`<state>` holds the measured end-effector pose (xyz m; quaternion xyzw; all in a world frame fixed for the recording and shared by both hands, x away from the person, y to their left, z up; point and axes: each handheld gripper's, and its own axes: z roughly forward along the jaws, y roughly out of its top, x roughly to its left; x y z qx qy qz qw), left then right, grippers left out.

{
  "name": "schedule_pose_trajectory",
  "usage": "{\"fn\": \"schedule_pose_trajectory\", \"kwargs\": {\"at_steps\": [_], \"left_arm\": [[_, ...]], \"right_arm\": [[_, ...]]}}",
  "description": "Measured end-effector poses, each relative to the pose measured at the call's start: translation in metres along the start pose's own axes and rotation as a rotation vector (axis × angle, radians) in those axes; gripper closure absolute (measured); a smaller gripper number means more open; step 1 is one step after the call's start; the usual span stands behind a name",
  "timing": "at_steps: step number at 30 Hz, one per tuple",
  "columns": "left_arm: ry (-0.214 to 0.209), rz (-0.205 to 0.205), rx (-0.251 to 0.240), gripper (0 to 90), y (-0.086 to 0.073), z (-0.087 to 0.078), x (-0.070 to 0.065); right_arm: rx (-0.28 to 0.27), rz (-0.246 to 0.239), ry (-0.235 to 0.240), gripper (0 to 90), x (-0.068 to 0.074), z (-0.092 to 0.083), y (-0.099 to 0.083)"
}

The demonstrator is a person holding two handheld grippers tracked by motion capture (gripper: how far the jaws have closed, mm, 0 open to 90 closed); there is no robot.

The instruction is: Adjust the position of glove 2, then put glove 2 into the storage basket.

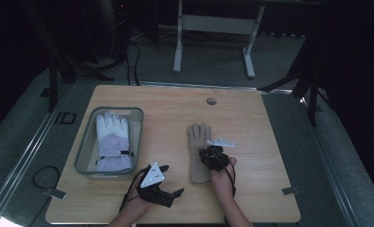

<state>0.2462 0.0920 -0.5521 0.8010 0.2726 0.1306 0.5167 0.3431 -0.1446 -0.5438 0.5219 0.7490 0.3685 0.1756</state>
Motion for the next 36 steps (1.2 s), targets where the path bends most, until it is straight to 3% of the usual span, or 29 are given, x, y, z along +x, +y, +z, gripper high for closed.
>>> {"fn": "schedule_pose_trajectory", "kwargs": {"at_steps": [6, 10, 11, 12, 13, 15, 16, 20, 22, 23, 24, 29, 30, 33, 36], "left_arm": [[-0.004, -0.004, -0.008, 2.8, 0.0, -0.001, 0.001], [-0.007, -0.007, -0.013, 2.8, 0.0, -0.001, 0.001], [-0.005, -0.009, -0.013, 2.8, 0.001, -0.001, 0.001], [-0.005, -0.01, -0.011, 2.8, 0.001, 0.0, 0.001], [-0.007, -0.013, -0.011, 2.8, 0.001, 0.0, 0.001], [-0.008, -0.016, -0.004, 2.8, 0.0, 0.001, 0.001], [-0.01, -0.018, -0.004, 2.8, 0.0, 0.001, 0.001], [-0.03, -0.037, 0.012, 2.8, 0.001, 0.002, 0.001], [-0.031, -0.043, 0.014, 2.8, 0.001, 0.003, 0.001], [-0.034, -0.047, 0.013, 2.8, 0.001, 0.003, 0.001], [-0.042, -0.053, 0.013, 2.8, 0.001, 0.003, 0.001], [-0.044, -0.048, 0.048, 2.8, 0.001, 0.006, 0.001], [-0.044, -0.05, 0.049, 2.8, 0.0, 0.007, 0.001], [-0.044, -0.054, 0.058, 2.8, 0.001, 0.008, 0.001], [-0.052, -0.057, 0.063, 3.1, 0.002, 0.01, 0.002]], "right_arm": [[-0.001, 0.0, 0.03, 73.4, -0.002, -0.005, 0.005], [-0.028, -0.066, 0.062, 52.2, -0.01, -0.014, 0.01], [-0.033, -0.063, 0.062, 48.7, -0.013, -0.016, 0.01], [-0.024, -0.046, 0.081, 35.7, -0.019, -0.019, 0.012], [-0.024, -0.046, 0.081, 35.7, -0.019, -0.019, 0.012], [-0.006, -0.068, 0.127, 28.1, -0.025, -0.021, 0.012], [0.003, -0.049, 0.178, 25.9, -0.031, -0.025, 0.013], [0.003, -0.038, 0.203, 22.9, -0.037, -0.031, 0.014], [0.001, -0.037, 0.268, 15.7, -0.044, -0.036, 0.017], [0.001, -0.037, 0.268, 15.7, -0.044, -0.036, 0.017], [-0.008, -0.042, 0.299, 14.5, -0.046, -0.038, 0.017], [-0.02, -0.158, 0.318, 14.4, -0.052, -0.043, 0.016], [0.006, -0.194, 0.312, 18.2, -0.056, -0.042, 0.015], [0.037, -0.208, 0.335, 21.2, -0.061, -0.041, 0.014], [0.03, -0.295, 0.321, 20.3, -0.065, -0.042, 0.013]]}}
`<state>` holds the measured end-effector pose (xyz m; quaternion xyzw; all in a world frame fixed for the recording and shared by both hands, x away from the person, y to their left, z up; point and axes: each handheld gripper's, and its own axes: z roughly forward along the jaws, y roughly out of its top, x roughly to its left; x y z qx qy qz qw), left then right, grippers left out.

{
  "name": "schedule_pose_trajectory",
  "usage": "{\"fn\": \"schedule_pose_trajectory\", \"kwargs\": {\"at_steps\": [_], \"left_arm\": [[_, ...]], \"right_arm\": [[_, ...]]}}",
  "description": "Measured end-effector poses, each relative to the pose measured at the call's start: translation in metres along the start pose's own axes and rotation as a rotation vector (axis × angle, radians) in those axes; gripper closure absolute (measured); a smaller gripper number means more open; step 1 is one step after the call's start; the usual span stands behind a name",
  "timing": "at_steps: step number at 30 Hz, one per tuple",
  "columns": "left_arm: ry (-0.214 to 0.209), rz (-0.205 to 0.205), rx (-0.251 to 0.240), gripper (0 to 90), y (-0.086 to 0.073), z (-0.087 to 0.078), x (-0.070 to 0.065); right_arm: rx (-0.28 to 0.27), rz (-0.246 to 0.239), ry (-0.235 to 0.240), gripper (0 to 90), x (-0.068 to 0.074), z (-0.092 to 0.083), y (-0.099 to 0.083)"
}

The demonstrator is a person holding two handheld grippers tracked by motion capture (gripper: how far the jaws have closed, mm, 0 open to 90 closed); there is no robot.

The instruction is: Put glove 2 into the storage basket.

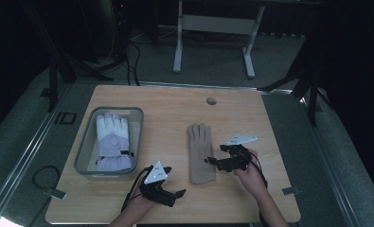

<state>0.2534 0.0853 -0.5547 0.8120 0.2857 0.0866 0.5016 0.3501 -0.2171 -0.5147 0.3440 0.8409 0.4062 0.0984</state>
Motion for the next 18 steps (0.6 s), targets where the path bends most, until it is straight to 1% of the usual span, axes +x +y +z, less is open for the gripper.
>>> {"fn": "schedule_pose_trajectory", "kwargs": {"at_steps": [1, 2, 4, 5, 6, 7, 8, 9, 10, 11, 13, 14, 15, 16, 17, 18], "left_arm": [[-0.002, -0.002, 0.005, 3.2, 0.001, 0.001, 0.0], [-0.004, 0.0, 0.007, 3.2, 0.002, 0.001, 0.001], [-0.003, -0.002, 0.007, 3.4, 0.003, 0.002, 0.001], [-0.002, -0.002, 0.008, 3.4, 0.005, 0.003, 0.001], [-0.004, 0.001, 0.01, 3.6, 0.006, 0.003, 0.002], [0.0, 0.003, 0.012, 3.6, 0.007, 0.004, 0.002], [0.001, 0.001, 0.015, 3.7, 0.008, 0.004, 0.002], [0.0, -0.004, 0.014, 3.7, 0.009, 0.005, 0.003], [0.001, -0.007, 0.014, 3.7, 0.011, 0.005, 0.004], [0.002, -0.005, 0.016, 3.9, 0.012, 0.006, 0.005], [0.001, 0.001, 0.014, 4.0, 0.016, 0.009, 0.004], [-0.001, 0.009, 0.014, 4.0, 0.018, 0.01, 0.004], [-0.004, 0.026, 0.018, 4.3, 0.022, 0.012, 0.002], [-0.002, 0.036, 0.022, 5.3, 0.024, 0.013, 0.001], [-0.009, 0.054, 0.023, 5.3, 0.026, 0.015, -0.001], [-0.013, 0.071, 0.026, 5.3, 0.03, 0.018, -0.003]], "right_arm": [[-0.004, -0.019, 0.001, 18.7, -0.002, -0.001, 0.0], [-0.01, -0.028, 0.01, 17.9, -0.003, -0.002, 0.0], [-0.028, -0.013, 0.03, 13.9, -0.008, -0.005, 0.0], [-0.027, 0.002, 0.034, 13.7, -0.01, -0.006, 0.001], [-0.048, 0.03, 0.045, 13.1, -0.014, -0.008, 0.003], [-0.048, 0.03, 0.045, 13.1, -0.014, -0.008, 0.003], [-0.075, 0.017, 0.046, 10.8, -0.015, -0.01, 0.006], [-0.075, 0.017, 0.046, 10.8, -0.015, -0.01, 0.006], [-0.081, 0.027, 0.059, 10.7, -0.016, -0.01, 0.007], [-0.082, 0.029, 0.069, 10.8, -0.017, -0.009, 0.009], [-0.077, 0.025, 0.071, 10.7, -0.018, -0.006, 0.012], [-0.076, 0.029, 0.078, 11.7, -0.02, -0.004, 0.014], [-0.078, 0.037, 0.078, 15.1, -0.021, -0.002, 0.016], [-0.077, 0.043, 0.064, 16.7, -0.024, 0.0, 0.018], [-0.077, 0.045, 0.058, 18.8, -0.026, 0.002, 0.02], [-0.084, 0.055, 0.051, 23.2, -0.028, 0.004, 0.022]]}}
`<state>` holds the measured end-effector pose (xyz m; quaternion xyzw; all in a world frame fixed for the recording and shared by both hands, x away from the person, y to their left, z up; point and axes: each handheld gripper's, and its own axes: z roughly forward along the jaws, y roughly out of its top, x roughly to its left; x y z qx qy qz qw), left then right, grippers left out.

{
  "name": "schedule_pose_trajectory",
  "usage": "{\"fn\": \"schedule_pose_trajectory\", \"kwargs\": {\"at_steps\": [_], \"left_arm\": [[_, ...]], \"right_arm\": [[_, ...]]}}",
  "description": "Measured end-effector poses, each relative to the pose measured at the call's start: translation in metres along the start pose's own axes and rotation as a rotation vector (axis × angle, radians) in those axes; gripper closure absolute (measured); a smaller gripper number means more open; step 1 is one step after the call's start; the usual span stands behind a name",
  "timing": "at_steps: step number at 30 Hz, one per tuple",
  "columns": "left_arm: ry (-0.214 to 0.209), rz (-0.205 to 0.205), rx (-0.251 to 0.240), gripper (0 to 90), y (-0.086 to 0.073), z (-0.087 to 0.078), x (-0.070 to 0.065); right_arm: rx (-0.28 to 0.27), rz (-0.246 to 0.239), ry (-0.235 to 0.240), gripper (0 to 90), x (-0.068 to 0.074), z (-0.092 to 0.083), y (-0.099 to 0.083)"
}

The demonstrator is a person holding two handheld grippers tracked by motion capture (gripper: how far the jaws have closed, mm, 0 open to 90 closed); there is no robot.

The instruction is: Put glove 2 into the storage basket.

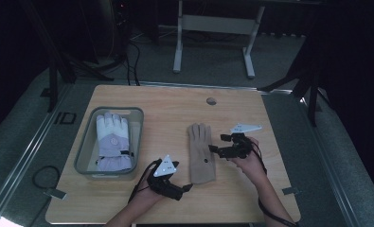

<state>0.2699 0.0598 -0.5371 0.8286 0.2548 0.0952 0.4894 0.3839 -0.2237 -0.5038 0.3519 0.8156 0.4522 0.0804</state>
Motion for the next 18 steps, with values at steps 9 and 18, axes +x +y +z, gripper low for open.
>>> {"fn": "schedule_pose_trajectory", "kwargs": {"at_steps": [9, 18], "left_arm": [[-0.053, 0.101, 0.044, 14.7, 0.017, 0.027, -0.008], [-0.099, 0.157, 0.133, 23.0, 0.017, 0.047, -0.008]], "right_arm": [[0.034, 0.084, -0.024, 35.4, -0.021, 0.032, 0.014], [0.146, 0.116, -0.011, 37.1, -0.029, 0.066, 0.003]]}}
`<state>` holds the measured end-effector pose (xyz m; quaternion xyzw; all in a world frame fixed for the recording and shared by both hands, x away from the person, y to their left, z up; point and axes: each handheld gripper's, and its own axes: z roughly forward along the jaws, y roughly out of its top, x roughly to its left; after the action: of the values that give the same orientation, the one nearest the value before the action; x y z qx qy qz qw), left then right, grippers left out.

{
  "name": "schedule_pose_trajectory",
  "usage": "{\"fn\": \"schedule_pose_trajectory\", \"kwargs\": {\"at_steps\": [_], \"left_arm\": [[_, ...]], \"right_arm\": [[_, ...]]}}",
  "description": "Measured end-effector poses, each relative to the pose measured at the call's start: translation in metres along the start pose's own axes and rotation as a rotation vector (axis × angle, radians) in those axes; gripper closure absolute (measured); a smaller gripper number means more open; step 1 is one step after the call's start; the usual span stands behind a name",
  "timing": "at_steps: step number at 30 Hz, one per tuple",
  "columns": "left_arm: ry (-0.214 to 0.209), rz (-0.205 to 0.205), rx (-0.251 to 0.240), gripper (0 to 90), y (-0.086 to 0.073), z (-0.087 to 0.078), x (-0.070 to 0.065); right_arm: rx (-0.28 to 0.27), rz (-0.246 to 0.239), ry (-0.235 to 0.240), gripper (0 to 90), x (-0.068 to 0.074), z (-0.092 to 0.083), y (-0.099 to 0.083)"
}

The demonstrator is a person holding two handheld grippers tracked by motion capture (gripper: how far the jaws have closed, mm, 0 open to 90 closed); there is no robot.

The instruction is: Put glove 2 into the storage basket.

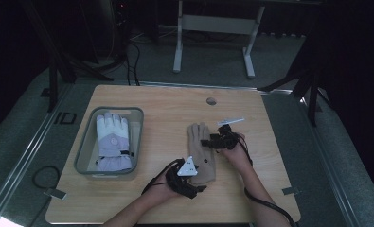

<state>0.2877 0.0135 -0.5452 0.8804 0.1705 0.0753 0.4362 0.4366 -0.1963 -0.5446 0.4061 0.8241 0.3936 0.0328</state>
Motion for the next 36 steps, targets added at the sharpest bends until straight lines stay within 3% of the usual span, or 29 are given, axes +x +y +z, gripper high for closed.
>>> {"fn": "schedule_pose_trajectory", "kwargs": {"at_steps": [2, 3, 6, 7, 8, 9, 12, 16, 22, 24, 27, 28, 33, 36], "left_arm": [[0.001, 0.005, 0.024, 24.5, -0.001, 0.003, 0.002], [0.007, 0.011, 0.041, 26.1, -0.001, 0.005, 0.002], [0.007, 0.018, 0.069, 29.5, -0.003, 0.009, 0.004], [0.017, 0.027, 0.082, 31.5, -0.003, 0.01, 0.004], [0.013, 0.029, 0.084, 31.5, -0.003, 0.011, 0.004], [0.016, 0.033, 0.089, 31.9, -0.003, 0.012, 0.003], [0.028, 0.056, 0.111, 33.5, -0.002, 0.013, 0.002], [0.046, 0.066, 0.123, 36.7, -0.001, 0.015, 0.002], [0.093, 0.109, 0.152, 44.6, 0.001, 0.016, -0.002], [0.122, 0.129, 0.161, 52.2, 0.002, 0.016, -0.003], [0.179, 0.16, 0.172, 71.3, 0.004, 0.016, -0.005], [0.183, 0.163, 0.172, 76.2, 0.004, 0.016, -0.005], [0.187, 0.181, 0.2, 81.0, 0.006, 0.014, -0.007], [0.182, 0.179, 0.2, 81.6, 0.007, 0.01, -0.008]], "right_arm": [[0.023, 0.011, 0.002, 40.1, 0.0, 0.003, 0.0], [0.035, 0.018, 0.015, 46.4, 0.0, 0.004, 0.0], [0.057, -0.025, 0.013, 62.7, 0.005, 0.002, 0.003], [0.048, -0.11, -0.035, 67.1, 0.013, 0.001, 0.003], [0.048, -0.11, -0.035, 67.1, 0.013, 0.001, 0.003], [0.039, -0.163, -0.058, 68.2, 0.018, 0.001, 0.002], [0.007, -0.243, -0.103, 70.2, 0.026, 0.001, -0.002], [-0.009, -0.208, -0.095, 70.3, 0.024, 0.001, -0.005], [-0.01, -0.205, -0.107, 70.3, 0.026, 0.002, -0.005], [-0.007, -0.204, -0.11, 70.4, 0.026, 0.002, -0.005], [-0.005, -0.195, -0.112, 70.6, 0.026, 0.002, -0.004], [-0.004, -0.19, -0.114, 70.7, 0.027, 0.002, -0.004], [-0.012, -0.186, -0.127, 73.2, 0.027, 0.001, -0.001], [-0.047, -0.174, -0.134, 82.4, 0.026, -0.005, 0.002]]}}
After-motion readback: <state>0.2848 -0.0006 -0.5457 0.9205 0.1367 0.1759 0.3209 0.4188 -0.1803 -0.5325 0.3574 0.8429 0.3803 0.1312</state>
